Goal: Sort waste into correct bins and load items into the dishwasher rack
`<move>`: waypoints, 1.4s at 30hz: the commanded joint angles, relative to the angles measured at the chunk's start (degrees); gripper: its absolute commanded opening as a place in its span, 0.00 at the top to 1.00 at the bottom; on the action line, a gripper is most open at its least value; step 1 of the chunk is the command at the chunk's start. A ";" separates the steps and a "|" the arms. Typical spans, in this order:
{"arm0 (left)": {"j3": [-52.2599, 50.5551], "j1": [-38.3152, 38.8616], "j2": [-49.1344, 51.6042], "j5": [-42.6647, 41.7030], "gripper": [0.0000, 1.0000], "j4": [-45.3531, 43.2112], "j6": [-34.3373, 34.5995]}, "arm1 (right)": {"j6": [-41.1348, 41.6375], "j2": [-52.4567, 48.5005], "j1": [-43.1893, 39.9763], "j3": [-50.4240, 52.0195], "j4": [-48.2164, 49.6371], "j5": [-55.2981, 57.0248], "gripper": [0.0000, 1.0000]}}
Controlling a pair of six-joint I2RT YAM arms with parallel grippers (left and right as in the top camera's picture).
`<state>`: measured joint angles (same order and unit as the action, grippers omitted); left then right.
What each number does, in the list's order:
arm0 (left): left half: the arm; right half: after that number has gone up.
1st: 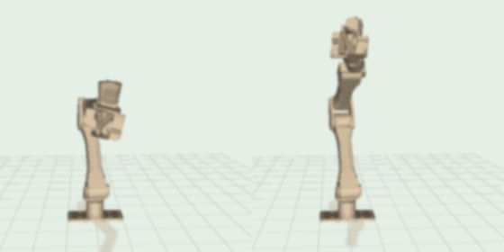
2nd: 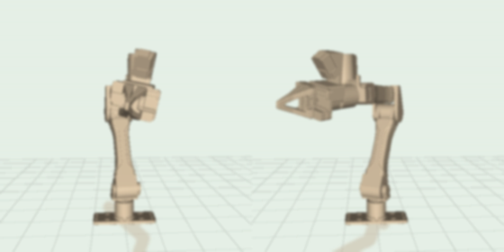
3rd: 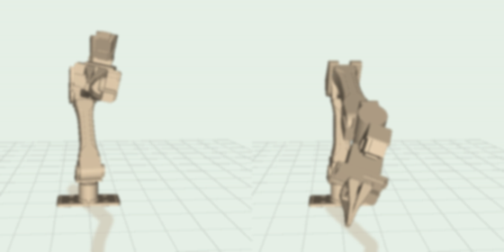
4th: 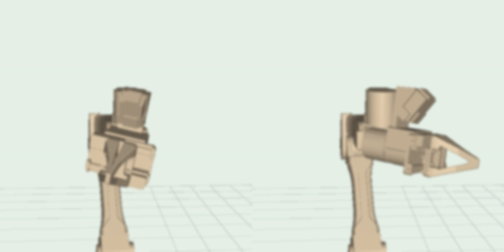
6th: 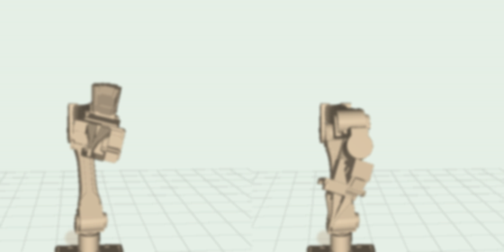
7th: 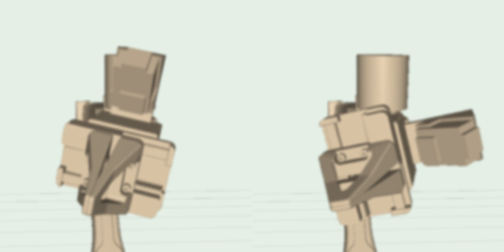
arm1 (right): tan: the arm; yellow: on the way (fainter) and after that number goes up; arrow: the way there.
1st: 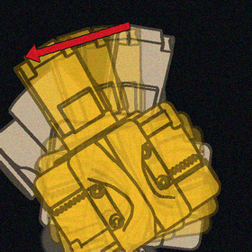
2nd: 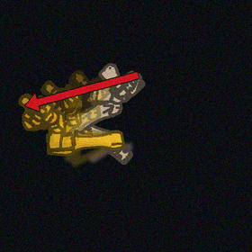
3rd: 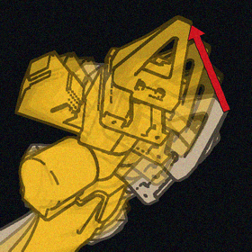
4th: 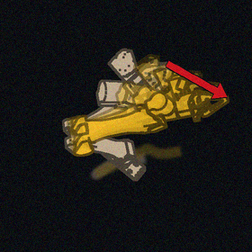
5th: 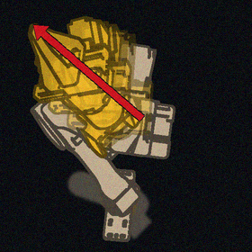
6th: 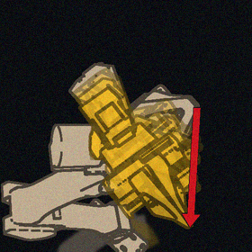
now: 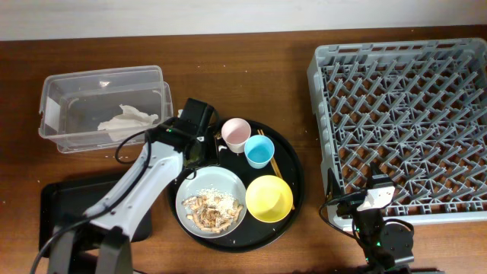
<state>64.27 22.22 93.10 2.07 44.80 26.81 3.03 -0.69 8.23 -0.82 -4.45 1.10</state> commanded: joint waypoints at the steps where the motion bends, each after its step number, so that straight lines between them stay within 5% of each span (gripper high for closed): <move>1: -0.66 0.13 2.80 3.41 0.42 -1.97 0.57 | 0.20 0.33 -0.37 0.50 -0.09 0.70 0.02; 9: -0.66 0.13 3.76 3.50 0.50 -4.72 3.56 | 0.20 0.33 -0.37 0.50 -0.09 0.70 0.02; 42: -2.40 0.13 7.19 3.37 0.51 -10.38 3.56 | 0.17 0.33 -0.37 0.50 -0.09 0.70 0.02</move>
<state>62.04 22.24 100.09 4.93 34.63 29.82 3.03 -0.69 8.23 -0.82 -4.45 1.10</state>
